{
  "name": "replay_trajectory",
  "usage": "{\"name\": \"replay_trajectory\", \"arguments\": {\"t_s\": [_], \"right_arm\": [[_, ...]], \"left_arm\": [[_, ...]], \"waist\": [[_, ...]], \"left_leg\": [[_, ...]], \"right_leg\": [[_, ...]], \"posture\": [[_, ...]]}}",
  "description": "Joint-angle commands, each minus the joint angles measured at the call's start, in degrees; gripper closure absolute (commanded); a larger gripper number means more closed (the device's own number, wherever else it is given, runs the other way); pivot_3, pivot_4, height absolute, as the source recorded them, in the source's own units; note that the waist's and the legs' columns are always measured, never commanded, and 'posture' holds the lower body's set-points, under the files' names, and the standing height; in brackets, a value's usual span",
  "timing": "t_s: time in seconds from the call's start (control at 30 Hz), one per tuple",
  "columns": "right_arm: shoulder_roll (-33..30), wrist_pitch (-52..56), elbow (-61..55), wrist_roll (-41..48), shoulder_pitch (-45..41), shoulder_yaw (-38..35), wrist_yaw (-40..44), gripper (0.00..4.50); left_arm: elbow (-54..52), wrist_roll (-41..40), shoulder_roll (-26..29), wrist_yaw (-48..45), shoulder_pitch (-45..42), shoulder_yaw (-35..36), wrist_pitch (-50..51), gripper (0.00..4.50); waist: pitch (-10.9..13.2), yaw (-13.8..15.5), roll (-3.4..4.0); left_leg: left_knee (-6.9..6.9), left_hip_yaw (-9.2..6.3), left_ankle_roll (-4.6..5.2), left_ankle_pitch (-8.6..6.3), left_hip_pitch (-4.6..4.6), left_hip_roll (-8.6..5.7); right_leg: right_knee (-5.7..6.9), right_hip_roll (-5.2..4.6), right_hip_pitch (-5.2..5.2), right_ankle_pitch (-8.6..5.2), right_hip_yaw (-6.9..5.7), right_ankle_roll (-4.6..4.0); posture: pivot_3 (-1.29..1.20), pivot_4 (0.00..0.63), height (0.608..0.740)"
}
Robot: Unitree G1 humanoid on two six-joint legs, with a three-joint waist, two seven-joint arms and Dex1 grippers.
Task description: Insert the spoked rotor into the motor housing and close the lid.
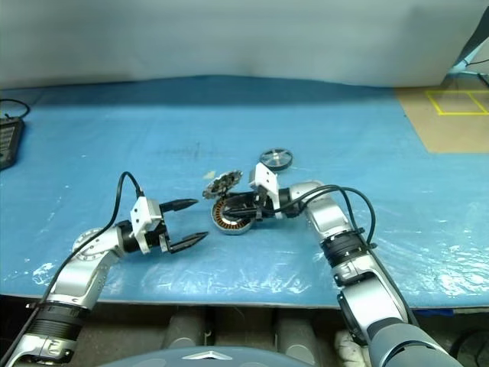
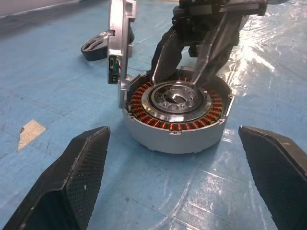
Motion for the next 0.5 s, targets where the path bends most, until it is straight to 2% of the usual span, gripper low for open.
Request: {"name": "replay_trajectory", "arguments": {"t_s": [0.03,0.33,0.43,0.47,0.5], "right_arm": [[0.4,-1.8,-0.8,-0.1,-1.0,-0.2,-0.3,3.61],[1.7,-3.2,3.7,-3.2,-2.1,1.1,-2.0,3.61],[1.8,-4.0,5.7,-4.5,-3.1,1.3,-2.7,4.17],[1.8,-4.1,6.0,-4.7,-3.3,1.3,-2.9,4.48],[1.8,-4.2,6.2,-4.8,-3.4,1.3,-2.9,4.48]], "left_arm": [[-0.3,0.1,0.2,0.2,-0.2,0.2,-1.4,0.00],[-0.5,0.4,0.0,1.0,0.4,0.2,-1.8,0.00],[-0.6,0.6,0.0,1.1,0.7,0.2,-2.0,0.00],[-0.6,0.6,0.0,1.2,0.7,0.2,-2.0,0.00],[-0.6,0.6,0.1,1.2,0.7,0.2,-2.1,0.00]], "waist": [[0.0,0.0,0.00],[0.0,0.0,0.00],[0.0,-0.1,0.00],[0.0,-0.1,0.00],[0.0,-0.1,-0.01]], "left_leg": [[0.00,0.00,0.00,0.00,0.00,0.00],[0.00,0.00,0.00,0.00,-0.01,0.00],[0.01,0.00,0.00,0.00,0.01,0.00],[0.01,0.00,0.00,0.00,0.02,0.00],[0.01,0.00,-0.01,0.00,0.03,0.00]], "right_leg": [[0.00,0.00,0.00,0.00,0.00,0.00],[0.00,-0.01,0.00,0.00,0.00,0.00],[0.03,0.00,0.00,0.00,0.00,0.00],[0.03,0.00,0.00,0.00,0.00,0.00],[0.04,0.00,0.01,0.00,0.00,0.00]], "posture": [[0.00,0.150,0.740],[0.00,0.150,0.740],[0.00,0.150,0.740],[0.00,0.150,0.740],[0.00,0.150,0.740]]}}
